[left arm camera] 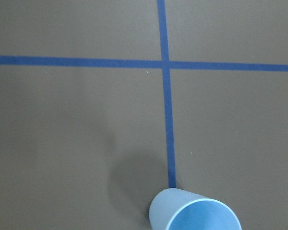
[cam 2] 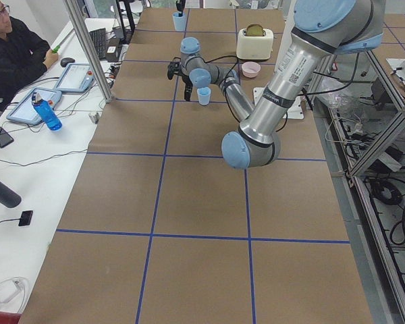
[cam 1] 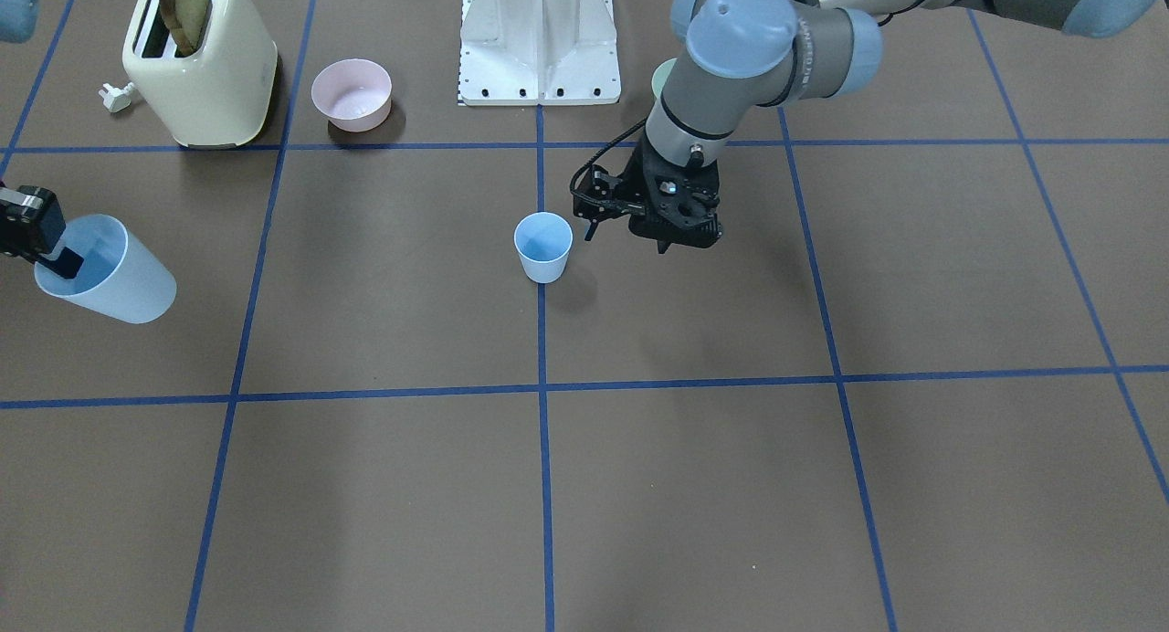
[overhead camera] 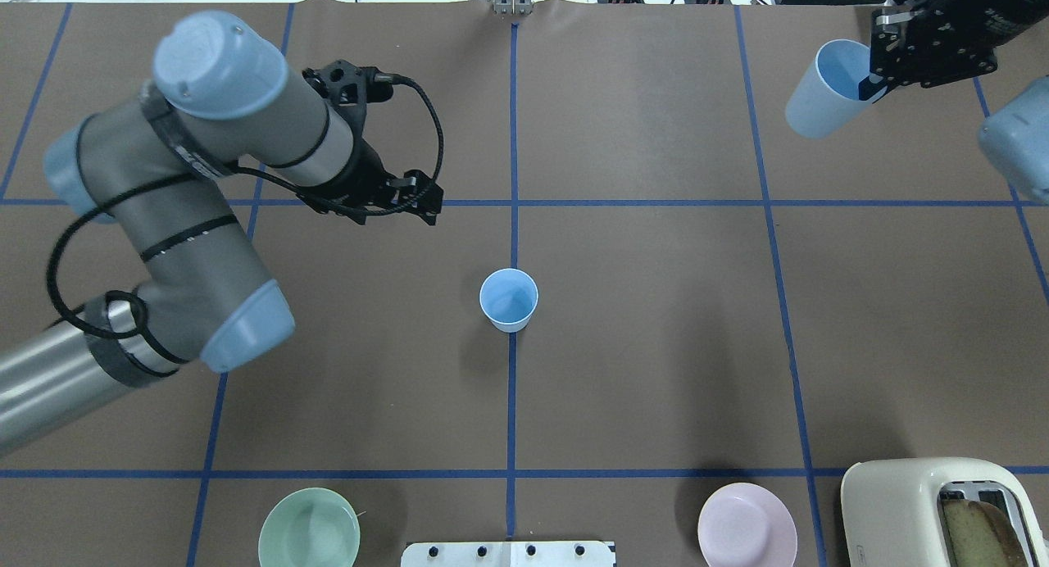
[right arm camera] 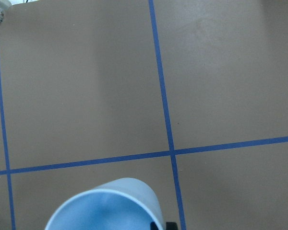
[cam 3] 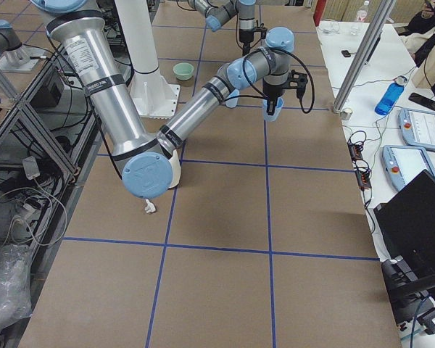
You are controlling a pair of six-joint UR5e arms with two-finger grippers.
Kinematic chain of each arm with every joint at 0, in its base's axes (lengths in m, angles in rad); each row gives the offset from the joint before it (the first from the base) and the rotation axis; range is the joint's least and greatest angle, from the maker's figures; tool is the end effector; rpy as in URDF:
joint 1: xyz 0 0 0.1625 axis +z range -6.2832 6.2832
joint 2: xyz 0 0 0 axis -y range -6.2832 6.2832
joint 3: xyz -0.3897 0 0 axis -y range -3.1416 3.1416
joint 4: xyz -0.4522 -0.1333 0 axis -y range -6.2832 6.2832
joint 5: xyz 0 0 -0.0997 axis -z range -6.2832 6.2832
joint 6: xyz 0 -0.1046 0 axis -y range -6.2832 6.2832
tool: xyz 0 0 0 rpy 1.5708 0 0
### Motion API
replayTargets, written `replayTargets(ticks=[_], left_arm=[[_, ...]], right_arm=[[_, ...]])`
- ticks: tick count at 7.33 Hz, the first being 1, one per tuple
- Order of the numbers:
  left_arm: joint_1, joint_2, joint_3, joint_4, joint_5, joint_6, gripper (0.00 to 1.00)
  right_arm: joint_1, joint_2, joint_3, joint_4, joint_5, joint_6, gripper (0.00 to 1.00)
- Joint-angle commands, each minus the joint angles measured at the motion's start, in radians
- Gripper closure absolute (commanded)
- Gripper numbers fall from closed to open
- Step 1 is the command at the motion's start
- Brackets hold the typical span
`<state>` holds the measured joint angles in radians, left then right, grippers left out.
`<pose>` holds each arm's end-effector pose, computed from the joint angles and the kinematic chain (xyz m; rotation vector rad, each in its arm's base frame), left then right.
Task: Stack blue cups with both arms
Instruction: 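Open the left gripper and withdraw it while the right gripper carries its cup inward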
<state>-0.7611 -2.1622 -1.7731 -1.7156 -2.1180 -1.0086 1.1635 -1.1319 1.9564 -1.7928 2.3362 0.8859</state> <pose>0.4274 -0.5160 0.1360 0.1620 1.0294 0.0761 -0.1808 -0.5727 0.1889 0.0101 -0.9365 0.2127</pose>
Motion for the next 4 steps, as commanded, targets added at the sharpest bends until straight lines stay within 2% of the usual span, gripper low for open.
replayTargets(ticks=[1,4], left_arm=[[-0.146,0.074,-0.025,0.018,-0.109,0.176,0.02],[-0.277,0.198,-0.032,0.014,-0.164,0.403,0.02]], right_arm=[[-0.126,0.055,0.038,-0.01,-0.088,0.183,1.0],[-0.295,0.156,0.041,-0.011,-0.216,0.401,1.0]])
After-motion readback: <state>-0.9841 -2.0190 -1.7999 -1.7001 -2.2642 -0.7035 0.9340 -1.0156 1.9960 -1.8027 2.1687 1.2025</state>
